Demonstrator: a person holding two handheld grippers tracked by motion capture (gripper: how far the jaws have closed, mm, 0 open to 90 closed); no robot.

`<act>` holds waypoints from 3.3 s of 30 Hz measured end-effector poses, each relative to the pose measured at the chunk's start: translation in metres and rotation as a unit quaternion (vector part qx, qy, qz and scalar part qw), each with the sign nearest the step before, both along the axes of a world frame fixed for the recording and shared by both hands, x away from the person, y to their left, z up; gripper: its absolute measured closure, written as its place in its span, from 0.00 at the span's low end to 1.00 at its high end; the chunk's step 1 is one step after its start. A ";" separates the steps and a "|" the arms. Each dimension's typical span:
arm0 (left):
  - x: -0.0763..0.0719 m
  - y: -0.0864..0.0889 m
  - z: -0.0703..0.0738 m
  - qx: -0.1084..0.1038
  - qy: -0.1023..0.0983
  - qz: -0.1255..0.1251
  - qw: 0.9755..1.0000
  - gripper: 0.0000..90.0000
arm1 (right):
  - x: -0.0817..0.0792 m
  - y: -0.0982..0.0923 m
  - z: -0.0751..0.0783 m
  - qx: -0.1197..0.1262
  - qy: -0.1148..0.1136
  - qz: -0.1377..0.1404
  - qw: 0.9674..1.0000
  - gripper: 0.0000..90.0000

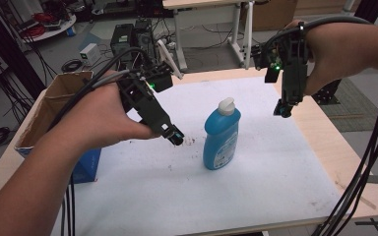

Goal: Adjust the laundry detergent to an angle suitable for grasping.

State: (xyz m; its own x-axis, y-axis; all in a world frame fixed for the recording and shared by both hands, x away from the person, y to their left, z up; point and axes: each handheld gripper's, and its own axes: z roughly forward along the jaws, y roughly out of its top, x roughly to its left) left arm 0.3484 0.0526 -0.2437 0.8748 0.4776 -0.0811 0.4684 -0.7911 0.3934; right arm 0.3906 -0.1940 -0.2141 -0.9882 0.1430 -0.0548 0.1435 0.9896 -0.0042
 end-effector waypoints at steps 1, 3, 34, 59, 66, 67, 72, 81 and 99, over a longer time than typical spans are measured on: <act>0.000 0.000 0.000 0.000 0.000 0.000 1.000 0.02 | 0.000 0.000 0.000 0.000 0.000 -0.003 1.000 0.04; 0.002 -0.006 -0.006 -0.010 0.000 0.001 1.000 0.02 | 0.000 -0.001 0.000 0.000 0.001 -0.003 1.000 0.04; 0.019 -0.068 -0.054 -0.126 -0.033 0.022 0.991 0.02 | 0.004 -0.010 -0.005 0.003 0.005 -0.013 1.000 0.04; 0.027 -0.100 -0.082 -0.106 -0.083 0.034 0.990 0.12 | 0.007 -0.011 -0.010 0.001 0.010 -0.019 1.000 0.04; 0.029 -0.101 -0.084 -0.096 -0.084 0.028 0.991 0.22 | 0.007 -0.011 -0.009 0.000 0.011 -0.020 1.000 0.04; 0.029 -0.101 -0.084 -0.096 -0.084 0.028 0.991 0.22 | 0.007 -0.011 -0.009 0.000 0.011 -0.020 1.000 0.04; 0.028 -0.104 -0.087 -0.095 -0.088 0.023 0.991 0.25 | 0.007 -0.011 -0.010 -0.002 0.009 -0.022 1.000 0.04; 0.029 -0.104 -0.087 -0.093 -0.086 0.022 0.992 0.35 | 0.007 -0.010 -0.011 -0.002 0.011 -0.022 1.000 0.04; 0.030 -0.104 -0.087 -0.089 -0.080 0.018 0.993 0.44 | 0.008 -0.010 -0.012 -0.003 0.012 -0.022 1.000 0.04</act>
State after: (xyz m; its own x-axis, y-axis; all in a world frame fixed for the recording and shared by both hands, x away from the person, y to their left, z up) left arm 0.3785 -0.0518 -0.3311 0.8657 0.4998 -0.0284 0.4156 -0.6858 0.5974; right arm 0.3982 -0.2040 -0.2260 -0.9821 0.1856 -0.0324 0.1861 0.9824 -0.0134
